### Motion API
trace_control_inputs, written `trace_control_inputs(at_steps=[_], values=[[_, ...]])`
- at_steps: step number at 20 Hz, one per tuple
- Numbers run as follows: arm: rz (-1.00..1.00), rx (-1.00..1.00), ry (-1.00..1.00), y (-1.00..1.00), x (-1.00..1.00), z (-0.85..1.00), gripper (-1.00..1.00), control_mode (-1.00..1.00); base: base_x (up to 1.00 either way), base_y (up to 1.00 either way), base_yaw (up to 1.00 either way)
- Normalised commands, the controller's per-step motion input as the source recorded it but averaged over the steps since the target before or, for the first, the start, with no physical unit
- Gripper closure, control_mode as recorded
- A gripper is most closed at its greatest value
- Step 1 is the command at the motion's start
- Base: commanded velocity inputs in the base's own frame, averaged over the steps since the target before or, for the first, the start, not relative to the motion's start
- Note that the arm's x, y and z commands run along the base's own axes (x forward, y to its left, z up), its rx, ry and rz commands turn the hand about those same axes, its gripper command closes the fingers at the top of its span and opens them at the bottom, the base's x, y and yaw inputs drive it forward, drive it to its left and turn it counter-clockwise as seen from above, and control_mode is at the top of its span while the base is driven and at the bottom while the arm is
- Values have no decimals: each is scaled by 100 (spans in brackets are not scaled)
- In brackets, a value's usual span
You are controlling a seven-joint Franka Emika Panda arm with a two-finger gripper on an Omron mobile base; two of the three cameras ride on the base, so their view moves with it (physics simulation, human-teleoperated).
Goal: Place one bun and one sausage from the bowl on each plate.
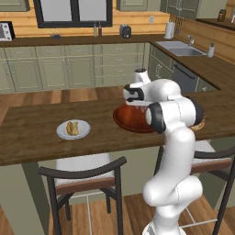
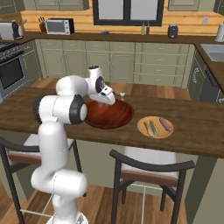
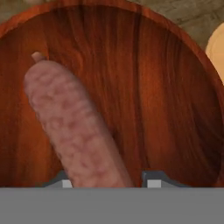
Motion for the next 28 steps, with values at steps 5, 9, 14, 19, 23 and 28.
trace_control_inputs(at_steps=[5, 9, 14, 19, 23, 28], values=[[4, 0, 3, 100, -65, 43, 100, -100, 0, 0, 0], [5, 0, 5, 100, -50, 16, 100, -100, 0, 0, 0], [4, 0, 7, 100, -16, 0, 100, -100, 0, 0, 0], [1, 0, 8, 100, 3, 0, 100, -100, 0, 0, 0], [0, 5, 11, 95, 36, -5, 100, -100, 0, 0, 0], [0, 9, 11, 53, 61, -33, 100, -100, 0, 0, 0]])
